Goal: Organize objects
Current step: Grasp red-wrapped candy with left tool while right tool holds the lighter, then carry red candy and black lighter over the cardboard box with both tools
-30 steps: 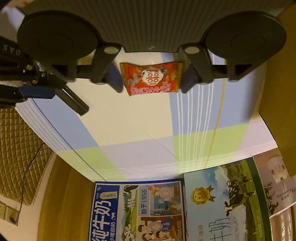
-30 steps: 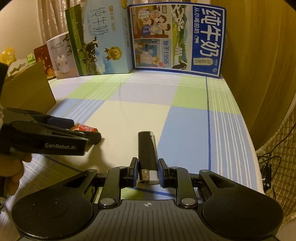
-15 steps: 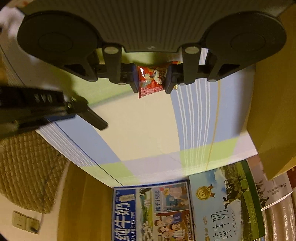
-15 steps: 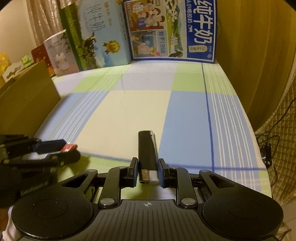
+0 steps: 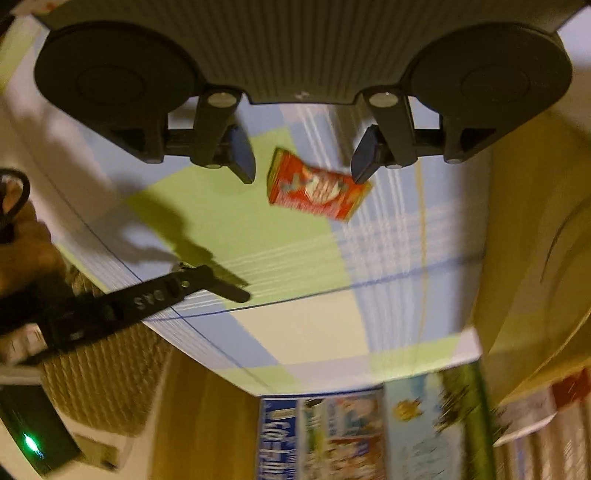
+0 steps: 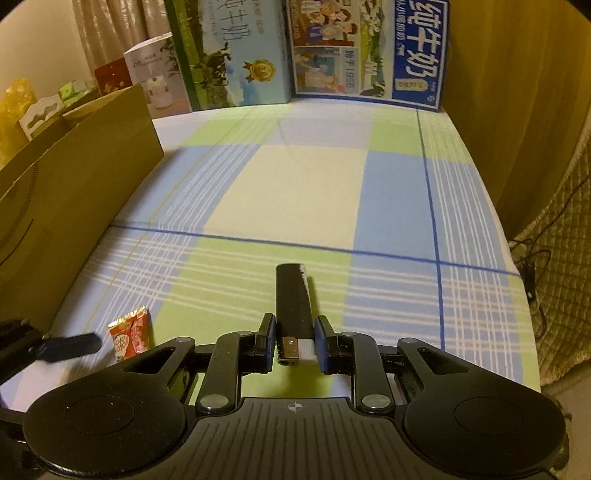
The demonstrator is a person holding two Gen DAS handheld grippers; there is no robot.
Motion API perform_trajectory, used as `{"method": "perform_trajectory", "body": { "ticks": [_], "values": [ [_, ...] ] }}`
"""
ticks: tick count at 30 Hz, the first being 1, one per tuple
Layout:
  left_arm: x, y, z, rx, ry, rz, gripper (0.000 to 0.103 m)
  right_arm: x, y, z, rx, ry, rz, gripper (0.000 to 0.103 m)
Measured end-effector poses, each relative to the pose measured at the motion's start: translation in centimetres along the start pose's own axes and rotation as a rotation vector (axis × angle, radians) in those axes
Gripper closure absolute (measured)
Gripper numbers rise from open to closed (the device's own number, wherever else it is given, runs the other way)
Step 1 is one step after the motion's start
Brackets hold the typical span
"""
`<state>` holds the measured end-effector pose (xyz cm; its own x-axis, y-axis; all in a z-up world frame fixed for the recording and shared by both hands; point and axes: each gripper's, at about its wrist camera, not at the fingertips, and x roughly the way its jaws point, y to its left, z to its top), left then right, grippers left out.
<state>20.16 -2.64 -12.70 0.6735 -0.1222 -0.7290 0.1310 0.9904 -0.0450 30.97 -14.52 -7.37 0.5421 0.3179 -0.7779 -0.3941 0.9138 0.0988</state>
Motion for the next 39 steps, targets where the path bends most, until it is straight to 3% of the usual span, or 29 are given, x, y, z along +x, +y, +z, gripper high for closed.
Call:
{"method": "perform_trajectory", "body": {
  "ticks": [3,9,18,39],
  "values": [
    [0.4,0.7,0.1,-0.072,0.023,-0.017,0.051,-0.2,-0.1,-0.2,0.011,0.001,-0.006,0.084],
    [2.4,1.2,1.9,-0.117,0.018,-0.037,0.052,-0.3,-0.4,-0.3,0.018,-0.001,-0.018,0.084],
    [3.3,0.3,2.0,0.027,0.003,0.021,0.074,0.2,-0.1,-0.6,-0.036,0.008,-0.026,0.084],
    [2.1,0.6,1.0,0.030,-0.002,0.023,0.077,2.8,1.1,0.0,-0.125,-0.006,-0.041,0.084]
  ]
}}
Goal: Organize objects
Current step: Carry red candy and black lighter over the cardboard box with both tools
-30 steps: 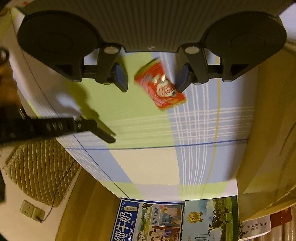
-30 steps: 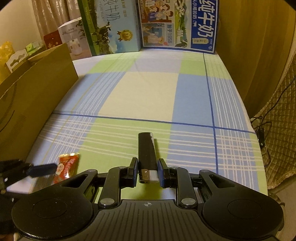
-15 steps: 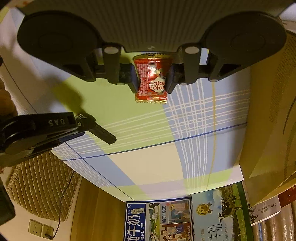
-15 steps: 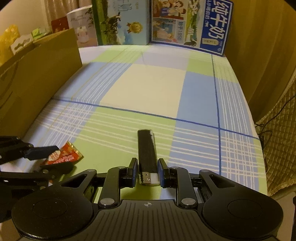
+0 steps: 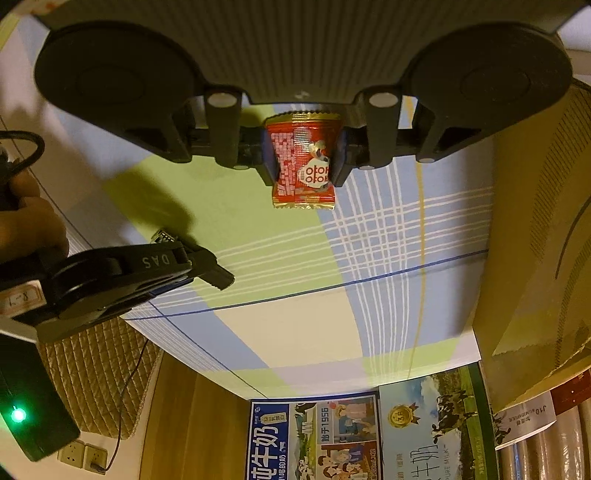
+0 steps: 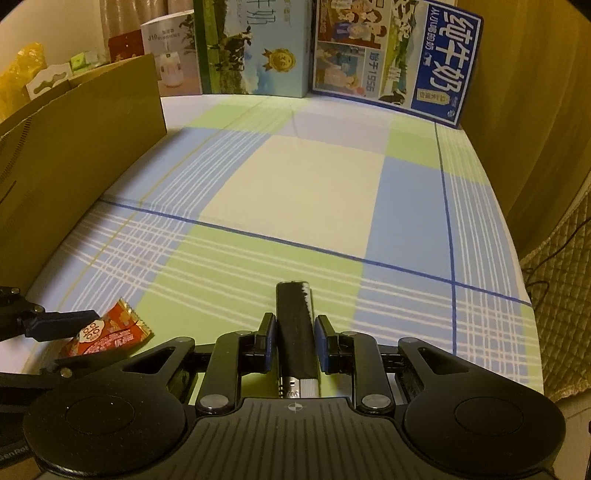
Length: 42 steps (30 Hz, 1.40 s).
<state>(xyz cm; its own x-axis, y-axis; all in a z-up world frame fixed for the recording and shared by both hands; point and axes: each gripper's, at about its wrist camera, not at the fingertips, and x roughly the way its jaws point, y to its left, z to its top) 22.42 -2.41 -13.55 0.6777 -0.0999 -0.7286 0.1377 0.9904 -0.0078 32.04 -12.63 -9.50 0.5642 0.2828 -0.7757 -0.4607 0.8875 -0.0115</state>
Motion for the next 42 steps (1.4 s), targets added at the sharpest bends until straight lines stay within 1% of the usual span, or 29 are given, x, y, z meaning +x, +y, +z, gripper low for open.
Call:
{"method": "perform_trajectory", "body": {
  "ticks": [4,10,13,16,19,23,30,33,37,42],
  "values": [
    [-0.2,-0.1,0.1,-0.001,0.007,0.005,0.079,-0.6,0.1,-0.1,0.026,0.002,-0.002,0.084],
    [-2.2,0.0,0.5,-0.007,0.001,0.004,0.079,-3.9,0.4,0.3,0.094,-0.063,-0.010,0.084],
    [-4.0,0.2,0.7,-0.019,-0.008,-0.002,0.079,-6.1,1.0,0.0,0.168,-0.092,-0.006,0.084],
    [-6.0,0.4,0.8,-0.023,-0.014,-0.001,0.079,-8.2,2.5,-0.8,0.225,-0.110,0.004,0.084],
    [-8.3,0.8,0.7,-0.024,-0.027,0.007,0.079,-10.2,4.5,-1.9,0.237,-0.113,0.011,0.084],
    [-11.5,1.6,0.3,-0.039,-0.043,0.014,0.079,-13.0,6.1,-3.0,0.278,-0.114,0.010,0.084],
    [-16.9,2.7,-0.8,-0.060,-0.070,0.026,0.079,-18.3,9.6,-3.6,0.266,-0.138,0.008,0.084],
    [-19.0,3.4,-1.2,-0.074,-0.084,0.031,0.079,-19.9,11.2,-3.9,0.253,-0.149,0.017,0.084],
    [-21.6,4.6,-1.6,-0.091,-0.104,0.053,0.079,-21.5,13.4,-4.1,0.225,-0.165,0.036,0.084],
    [-24.2,6.3,-2.1,-0.101,-0.119,0.089,0.079,-22.5,15.9,-3.5,0.178,-0.176,0.065,0.084]
  ]
}}
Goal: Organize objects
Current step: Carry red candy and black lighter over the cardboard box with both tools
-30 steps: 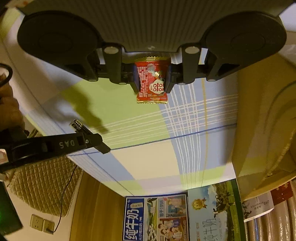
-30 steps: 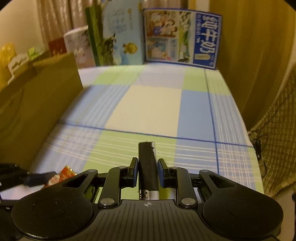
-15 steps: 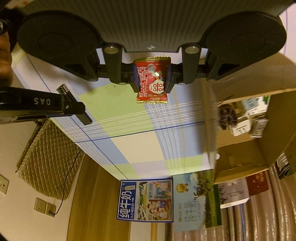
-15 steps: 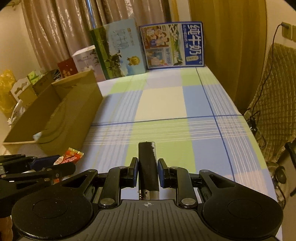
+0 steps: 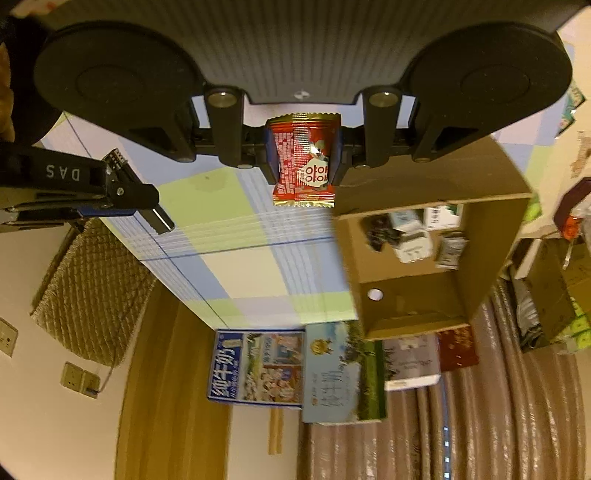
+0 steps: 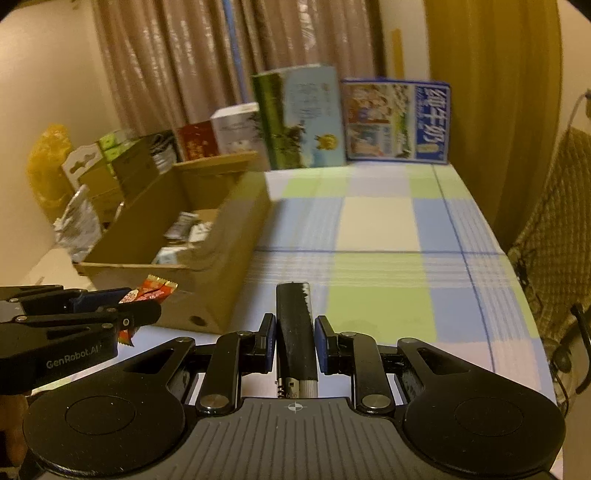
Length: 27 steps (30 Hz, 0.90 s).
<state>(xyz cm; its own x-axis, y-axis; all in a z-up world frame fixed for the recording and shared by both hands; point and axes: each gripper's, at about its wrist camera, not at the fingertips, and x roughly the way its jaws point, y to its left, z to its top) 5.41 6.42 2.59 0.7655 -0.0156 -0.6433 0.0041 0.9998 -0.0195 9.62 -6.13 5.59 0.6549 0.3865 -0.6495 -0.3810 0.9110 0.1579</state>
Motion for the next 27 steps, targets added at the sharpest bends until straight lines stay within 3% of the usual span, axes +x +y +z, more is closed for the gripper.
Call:
{"method": "perform_trajectory", "body": {
  "ticks": [14,27],
  "values": [
    [-3.9,3.8,-0.7,-0.049,-0.013,0.065,0.079,-0.2,6.1,0.0,-0.083,-0.017,0.092,0.084],
    [-5.0,5.3,-1.3,-0.071,-0.011,0.084,0.079,0.2,7.8,-0.1,-0.110,-0.010,0.112,0.084]
  ]
}}
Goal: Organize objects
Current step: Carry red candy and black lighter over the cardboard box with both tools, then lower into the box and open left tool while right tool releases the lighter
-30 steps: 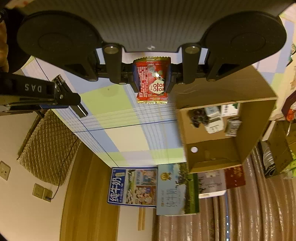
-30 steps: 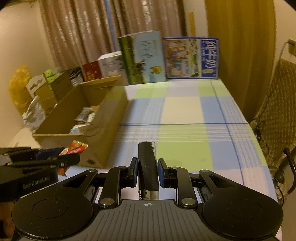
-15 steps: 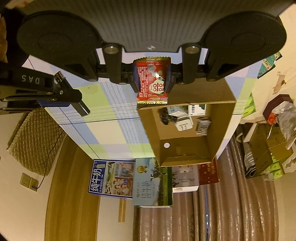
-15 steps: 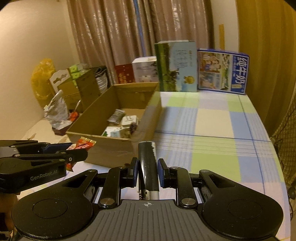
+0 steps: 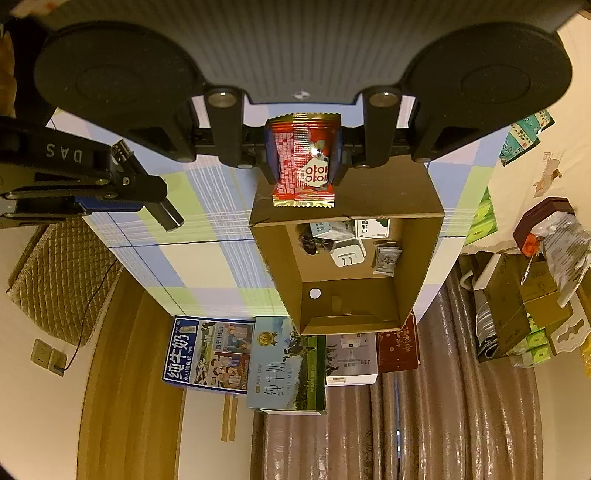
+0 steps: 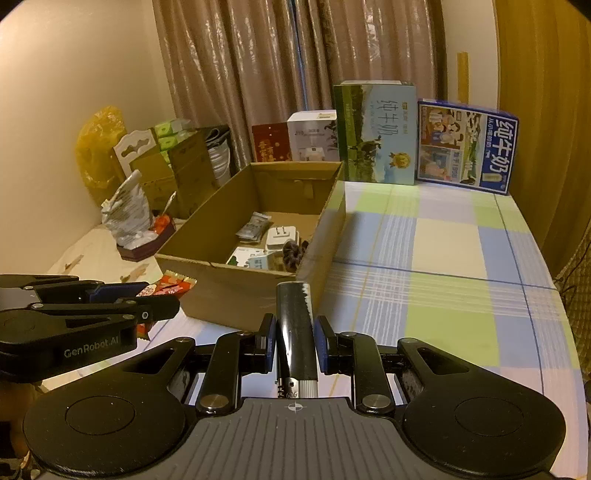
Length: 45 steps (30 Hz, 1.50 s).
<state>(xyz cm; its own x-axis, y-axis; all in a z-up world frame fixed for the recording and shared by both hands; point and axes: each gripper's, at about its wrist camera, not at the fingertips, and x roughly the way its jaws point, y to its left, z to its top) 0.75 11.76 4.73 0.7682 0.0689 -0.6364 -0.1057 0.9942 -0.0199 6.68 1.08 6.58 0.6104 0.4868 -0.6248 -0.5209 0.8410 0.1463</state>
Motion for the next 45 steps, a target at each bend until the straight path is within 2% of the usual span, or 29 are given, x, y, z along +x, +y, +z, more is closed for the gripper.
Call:
{"method": "perform_trajectory", "body": {
  "ticks": [19,45],
  "values": [
    [0.1,1.6,0.2,-0.022,0.006,0.015,0.079,1.5,0.9,0.3,-0.019,0.020,0.011,0.084],
    [2.6,5.8,5.1,-0.008,-0.016,0.034,0.079,5.9,2.9,6.2,-0.074,-0.003,0.046,0.084]
  ]
}}
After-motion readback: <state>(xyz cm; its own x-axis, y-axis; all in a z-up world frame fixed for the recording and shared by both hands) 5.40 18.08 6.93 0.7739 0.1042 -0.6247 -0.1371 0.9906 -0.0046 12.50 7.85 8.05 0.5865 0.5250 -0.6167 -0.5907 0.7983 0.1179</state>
